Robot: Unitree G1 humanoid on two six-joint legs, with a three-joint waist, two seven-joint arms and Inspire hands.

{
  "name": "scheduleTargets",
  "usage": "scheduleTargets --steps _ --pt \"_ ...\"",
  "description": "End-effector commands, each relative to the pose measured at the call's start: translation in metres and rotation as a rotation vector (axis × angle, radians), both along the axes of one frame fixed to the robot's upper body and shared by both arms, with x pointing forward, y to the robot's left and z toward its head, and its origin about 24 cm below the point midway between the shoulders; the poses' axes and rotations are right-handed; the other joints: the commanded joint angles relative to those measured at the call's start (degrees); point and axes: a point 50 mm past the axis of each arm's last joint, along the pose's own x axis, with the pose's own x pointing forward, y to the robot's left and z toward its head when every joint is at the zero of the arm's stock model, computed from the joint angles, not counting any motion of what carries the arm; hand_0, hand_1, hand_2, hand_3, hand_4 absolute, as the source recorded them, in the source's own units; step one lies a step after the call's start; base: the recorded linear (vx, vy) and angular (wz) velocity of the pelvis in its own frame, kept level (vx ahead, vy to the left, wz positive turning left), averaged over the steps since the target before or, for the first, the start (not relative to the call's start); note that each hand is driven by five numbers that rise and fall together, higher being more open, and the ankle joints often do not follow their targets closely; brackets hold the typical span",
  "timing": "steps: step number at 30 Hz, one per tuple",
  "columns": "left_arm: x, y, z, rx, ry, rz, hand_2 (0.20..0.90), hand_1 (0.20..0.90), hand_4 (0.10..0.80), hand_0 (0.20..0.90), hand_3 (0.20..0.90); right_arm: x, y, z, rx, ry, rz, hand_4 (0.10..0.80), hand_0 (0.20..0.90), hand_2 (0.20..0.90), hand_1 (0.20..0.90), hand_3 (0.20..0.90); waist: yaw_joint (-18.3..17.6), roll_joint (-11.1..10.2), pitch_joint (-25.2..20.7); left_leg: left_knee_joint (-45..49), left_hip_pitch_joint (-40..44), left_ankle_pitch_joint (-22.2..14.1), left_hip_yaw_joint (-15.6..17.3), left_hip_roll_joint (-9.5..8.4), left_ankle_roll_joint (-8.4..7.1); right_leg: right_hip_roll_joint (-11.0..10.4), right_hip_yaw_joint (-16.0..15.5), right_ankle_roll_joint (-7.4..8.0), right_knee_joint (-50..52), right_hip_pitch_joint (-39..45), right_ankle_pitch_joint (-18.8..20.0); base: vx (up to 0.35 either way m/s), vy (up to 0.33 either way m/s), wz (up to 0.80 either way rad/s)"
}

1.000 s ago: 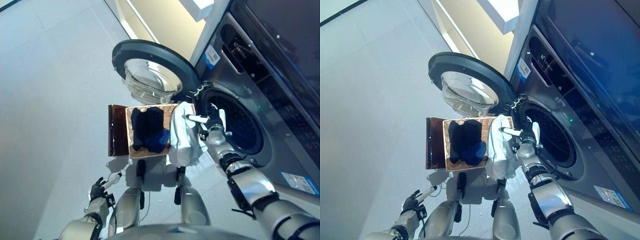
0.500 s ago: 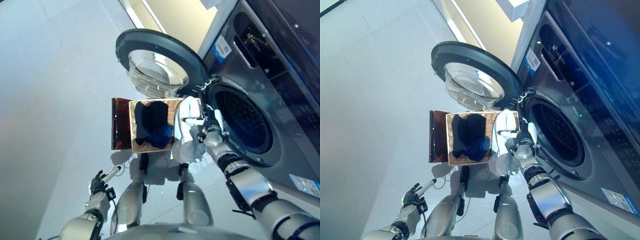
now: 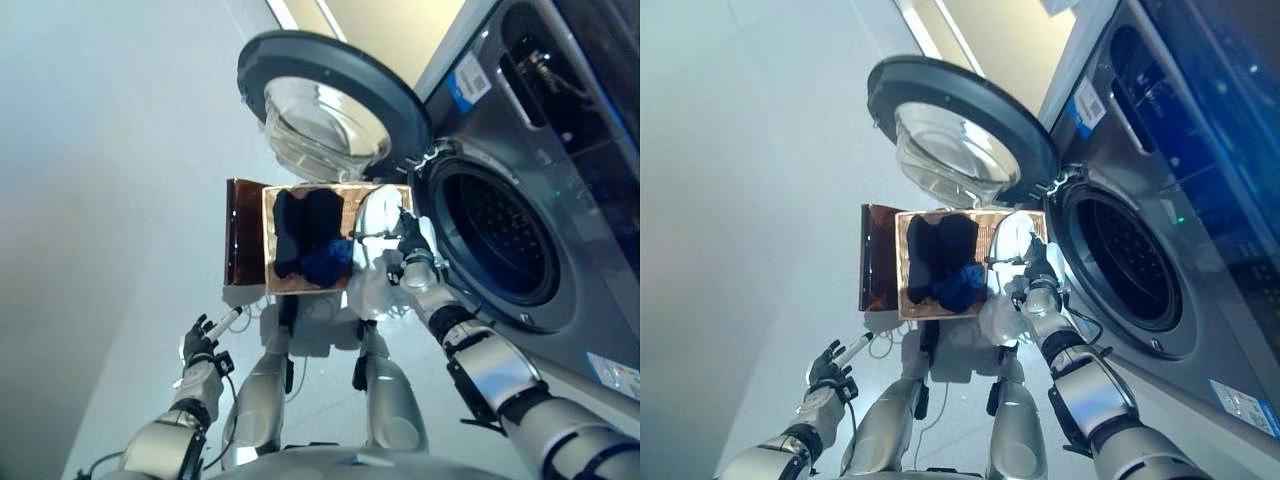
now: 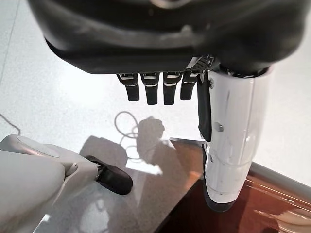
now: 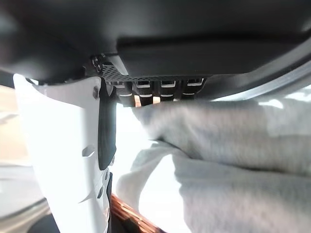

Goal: Pick up the clothes and place them into the washing machine

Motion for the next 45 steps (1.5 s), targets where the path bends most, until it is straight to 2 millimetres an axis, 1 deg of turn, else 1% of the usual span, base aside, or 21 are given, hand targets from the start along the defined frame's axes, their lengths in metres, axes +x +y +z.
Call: scheduleTargets --steps 1,6,8,10,11,12,15,16,17,18,20,21,22,23,25,31,34,39,45 --pt "0.005 0.015 0.008 0.061 -0.038 0.048 0.9 0.9 0.8 0.9 0.9 0.016 0.016 0.027 -0.06 -0.093 0.054 0.8 0.9 0.9 0.9 0.9 0.4 1.2 -0.1 0.4 -2.7 1.5 0.7 1.02 -3.35 -1.7 2.3 2.73 10.0 -2.4 -6.5 0.0 0.0 0.0" --pt "0.017 0.014 0.018 0.048 -0.115 0.07 0.9 0.9 0.8 0.9 0.9 0.022 0.011 0.039 -0.07 -0.128 0.027 0.8 0.9 0.9 0.9 0.9 0.7 2.0 1.9 1.1 -5.3 1.9 0.1 0.68 -3.32 -1.8 2.1 2.53 11.3 -4.9 -6.9 -0.033 0.006 0.12" --pt "0.021 0.015 0.023 0.043 -0.147 0.08 0.9 0.9 0.8 0.9 0.9 0.027 0.007 0.048 -0.072 -0.147 0.005 0.8 0.9 0.9 0.9 0.9 0.8 2.3 3.0 1.4 -6.8 2.1 -0.2 0.5 -3.23 -2.0 2.1 2.49 11.9 -6.3 -7.1 -0.041 0.026 0.12" --pt "0.022 0.015 0.024 0.041 -0.151 0.083 0.9 0.9 0.8 0.9 0.9 0.028 0.005 0.051 -0.073 -0.153 -0.003 0.8 0.9 0.9 0.9 0.9 0.9 2.5 3.3 1.5 -7.4 2.2 -0.2 0.39 -3.22 -2.1 2.2 2.47 12.2 -6.9 -7.1 -0.034 0.033 0.01" --pt "0.025 0.015 0.026 0.039 -0.168 0.084 0.9 0.9 0.8 0.9 0.9 0.031 0.0 0.057 -0.08 -0.162 -0.021 0.8 0.9 0.9 0.9 0.9 1.1 2.9 3.9 1.5 -8.3 2.5 -0.3 0.13 -3.18 -2.3 2.1 2.51 12.6 -8.2 -7.0 0.0 0.0 0.0" --pt "0.025 0.015 0.026 0.039 -0.168 0.084 0.9 0.9 0.8 0.9 0.9 0.031 0.0 0.057 -0.08 -0.162 -0.021 0.8 0.9 0.9 0.9 0.9 1.1 2.9 3.9 1.5 -8.3 2.5 -0.3 0.13 -3.18 -2.3 2.1 2.51 12.6 -8.2 -7.0 -0.034 0.033 0.01" --pt "0.03 0.011 0.032 0.033 -0.21 0.071 0.9 0.9 0.8 0.9 0.9 0.037 -0.006 0.07 -0.091 -0.184 -0.049 0.8 0.9 0.9 0.9 0.9 1.5 3.5 4.4 1.4 -10.1 2.8 -0.5 -0.12 -3.06 -2.7 2.2 2.65 13.0 -10.4 -6.7 -0.017 0.034 0.0" --pt "0.03 0.011 0.032 0.033 -0.21 0.071 0.9 0.9 0.8 0.9 0.9 0.037 -0.006 0.07 -0.091 -0.184 -0.049 0.8 0.9 0.9 0.9 0.9 1.5 3.5 4.4 1.4 -10.1 2.8 -0.4 -0.12 -3.06 -2.7 2.2 2.65 13.0 -10.5 -6.7 -0.02 0.057 -0.02" --pt "0.032 0.01 0.034 0.025 -0.23 0.07 0.9 0.9 0.8 0.9 0.9 0.04 -0.01 0.078 -0.093 -0.199 -0.065 0.8 0.9 0.9 0.9 0.9 1.7 3.8 4.4 1.3 -11.0 3.0 -0.6 -0.41 -2.95 -2.8 2.4 2.71 13.2 -11.4 -6.6 0.0 0.0 0.0" --pt "0.032 0.01 0.034 0.025 -0.23 0.07 0.9 0.9 0.8 0.9 0.9 0.04 -0.01 0.078 -0.093 -0.199 -0.065 0.8 0.9 0.9 0.9 0.9 1.7 3.8 4.4 1.3 -11.1 3.0 -0.6 -0.41 -2.95 -2.8 2.4 2.71 13.2 -11.5 -6.6 -0.015 0.044 0.01" --pt "0.033 0.008 0.036 0.02 -0.248 0.061 0.9 0.9 0.8 0.9 0.9 0.043 -0.01 0.086 -0.092 -0.218 -0.07 0.8 0.9 0.9 0.9 0.9 1.9 3.9 4.4 1.2 -12.0 3.1 -0.5 -0.54 -2.83 -2.9 2.5 2.78 13.3 -12.6 -6.4 -0.008 0.047 0.04" --pt "0.034 0.006 0.037 0.016 -0.259 0.057 0.9 0.9 0.8 0.9 0.9 0.045 -0.013 0.091 -0.088 -0.229 -0.087 0.545 0.543 0.543 0.543 0.543 2.2 4.0 4.4 0.9 -12.3 3.2 -0.5 -0.6 -2.73 -3.0 2.6 2.89 13.1 -13.1 -6.2 -0.004 0.042 0.03" --pt "0.034 0.006 0.037 0.016 -0.259 0.057 0.9 0.9 0.8 0.9 0.9 0.045 -0.013 0.091 -0.088 -0.229 -0.087 0.508 0.491 0.491 0.491 0.491 2.2 4.0 4.4 0.9 -12.3 3.2 -0.5 -0.59 -2.73 -3.0 2.6 2.89 13.1 -13.2 -6.2 0.006 0.05 -0.02" --pt "0.033 0.006 0.038 0.013 -0.266 0.058 0.9 0.9 0.8 0.9 0.9 0.047 -0.016 0.099 -0.092 -0.25 -0.099 0.3 0.2 0.2 0.2 0.2 2.4 4.2 4.4 0.5 -12.4 3.4 -0.6 -0.72 -2.68 -3.1 2.7 3.03 12.9 -13.4 -6.0 0.0 0.0 0.0" --pt "0.033 0.005 0.037 0.013 -0.264 0.055 0.9 0.9 0.8 0.9 0.9 0.047 -0.017 0.1 -0.093 -0.254 -0.104 0.3 0.2 0.2 0.2 0.2 2.5 4.4 4.4 0.3 -12.4 3.4 -0.6 -0.75 -2.63 -3.1 2.8 3.06 12.9 -13.4 -6.0 0.008 0.032 -0.03" --pt "0.033 0.005 0.036 0.014 -0.254 0.08 0.9 0.9 0.8 0.9 0.9 0.05 -0.005 0.111 -0.08 -0.32 -0.086 0.3 0.2 0.2 0.2 0.2 2.0 3.9 4.4 -0.1 -11.9 3.3 -0.4 -0.8 -2.65 -3.0 3.0 3.09 12.2 -12.9 -5.9 0.003 0.006 0.0" --pt "0.033 0.005 0.035 0.017 -0.25 0.087 0.9 0.9 0.8 0.9 0.9 0.05 -0.005 0.113 -0.091 -0.341 -0.081 0.3 0.2 0.2 0.2 0.2 1.8 3.9 4.4 -0.1 -11.6 3.3 -0.3 -0.83 -2.74 -3.1 3.0 3.12 11.8 -12.4 -5.9 0.0 0.0 0.0" --pt "0.034 0.006 0.037 0.019 -0.259 0.093 0.9 0.9 0.8 0.9 0.9 0.05 -0.011 0.118 -0.096 -0.356 -0.097 0.3 0.2 0.2 0.2 0.2 1.7 4.3 4.4 -0.3 -11.2 3.3 -0.1 -0.89 -3.0 -3.2 3.0 3.13 11.6 -11.9 -6.0 0.0 0.0 0.0" --pt "0.031 0.005 0.036 0.021 -0.256 0.081 0.9 0.9 0.8 0.9 0.9 0.048 -0.018 0.114 -0.093 -0.351 -0.114 0.3 0.2 0.2 0.2 0.2 1.5 4.4 4.4 0.0 -10.9 3.1 0.2 -0.87 -2.96 -3.0 3.3 3.13 11.8 -11.8 -6.0 -0.001 -0.002 -0.01"
